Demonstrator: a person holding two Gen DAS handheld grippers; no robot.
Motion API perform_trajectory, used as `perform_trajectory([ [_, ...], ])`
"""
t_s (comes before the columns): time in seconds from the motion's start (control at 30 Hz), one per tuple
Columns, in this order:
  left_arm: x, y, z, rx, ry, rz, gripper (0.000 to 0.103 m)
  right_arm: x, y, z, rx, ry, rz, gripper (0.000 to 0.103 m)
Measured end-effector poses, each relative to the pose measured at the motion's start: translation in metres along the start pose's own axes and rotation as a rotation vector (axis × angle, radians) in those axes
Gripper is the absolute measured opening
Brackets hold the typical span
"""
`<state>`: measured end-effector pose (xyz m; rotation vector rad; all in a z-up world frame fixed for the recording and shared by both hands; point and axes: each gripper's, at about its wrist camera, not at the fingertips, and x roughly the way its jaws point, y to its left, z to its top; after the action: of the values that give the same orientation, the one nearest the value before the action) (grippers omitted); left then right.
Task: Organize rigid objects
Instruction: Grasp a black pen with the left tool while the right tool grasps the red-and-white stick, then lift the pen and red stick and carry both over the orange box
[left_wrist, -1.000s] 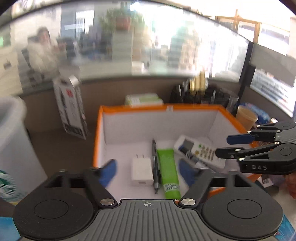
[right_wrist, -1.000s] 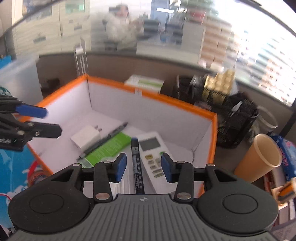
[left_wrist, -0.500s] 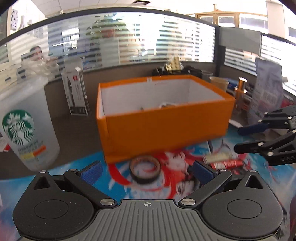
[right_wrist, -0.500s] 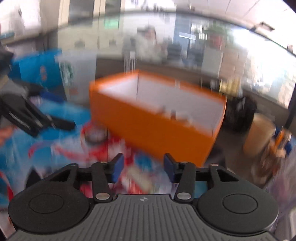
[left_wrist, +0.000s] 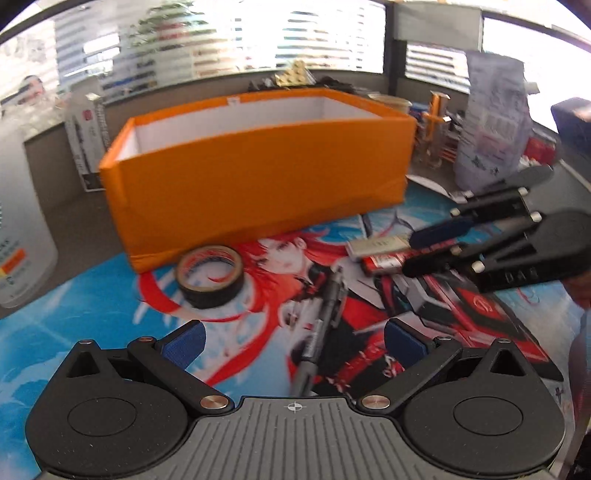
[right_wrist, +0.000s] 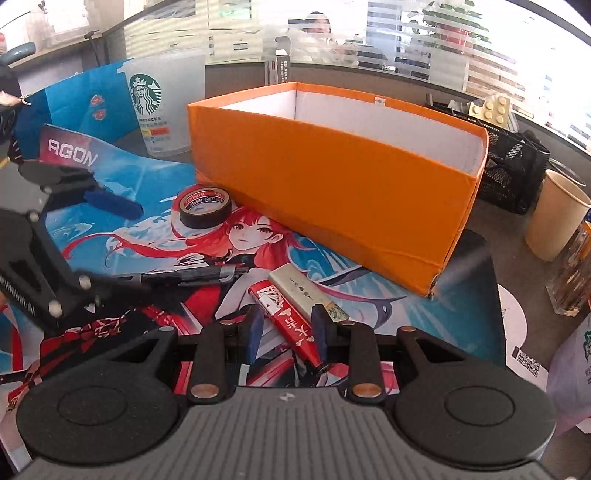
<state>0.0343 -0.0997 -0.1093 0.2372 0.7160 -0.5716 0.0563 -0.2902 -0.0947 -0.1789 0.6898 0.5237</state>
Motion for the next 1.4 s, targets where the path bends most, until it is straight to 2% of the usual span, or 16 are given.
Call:
perform_trajectory([
  [0.17,0.010,-0.001,-0.003,-0.013,0.014,-0.024,0.103,0.003,-0.005,0.004,-0.005,0.011,0.040,0.028],
  [0.23,0.013,0.000,-0.005,-0.012,0.027,-0.020,0.103,0.006,-0.001,0.003,-0.005,0.041,0.059,0.029],
  [0.33,0.013,-0.002,-0.008,0.013,0.029,-0.035,0.103,0.004,0.010,-0.003,-0.049,0.030,0.050,0.031],
  [0.43,0.016,-0.006,-0.007,0.021,0.019,-0.060,0.100,0.004,0.010,-0.004,-0.016,0.017,0.041,0.030],
  [0.53,0.016,-0.014,-0.008,0.058,-0.010,-0.048,0.084,0.007,0.012,-0.004,-0.007,0.001,0.011,0.026],
  [0.57,0.014,-0.015,-0.007,0.059,-0.014,-0.065,0.067,0.006,0.014,-0.004,-0.004,0.003,-0.005,0.021],
  [0.6,0.012,-0.018,-0.006,0.073,-0.019,-0.074,0.056,0.006,0.016,-0.004,0.000,0.006,-0.017,0.020],
  [0.63,0.010,-0.022,-0.005,0.086,-0.019,-0.087,0.038,0.005,0.017,-0.005,0.001,0.007,-0.023,0.018],
  [0.67,0.009,-0.024,-0.005,0.095,-0.018,-0.088,0.028,0.004,0.020,-0.006,-0.004,0.005,-0.033,0.018],
  [0.7,0.009,-0.027,-0.005,0.099,-0.018,-0.092,0.025,0.003,0.023,-0.007,-0.014,0.001,-0.047,0.018],
  [0.77,0.008,-0.031,-0.006,0.104,-0.018,-0.090,0.012,0.003,0.028,-0.009,-0.032,-0.003,-0.070,0.018],
  [0.8,0.007,-0.032,-0.006,0.098,-0.020,-0.083,0.010,0.002,0.030,-0.010,-0.032,-0.005,-0.076,0.018],
  [1.13,0.004,-0.026,-0.005,-0.014,-0.026,-0.084,0.007,-0.007,0.031,-0.016,0.064,-0.069,-0.076,0.017],
  [1.4,-0.019,-0.014,0.008,-0.056,-0.094,-0.058,0.007,-0.018,0.028,-0.012,0.089,-0.101,-0.084,0.017],
])
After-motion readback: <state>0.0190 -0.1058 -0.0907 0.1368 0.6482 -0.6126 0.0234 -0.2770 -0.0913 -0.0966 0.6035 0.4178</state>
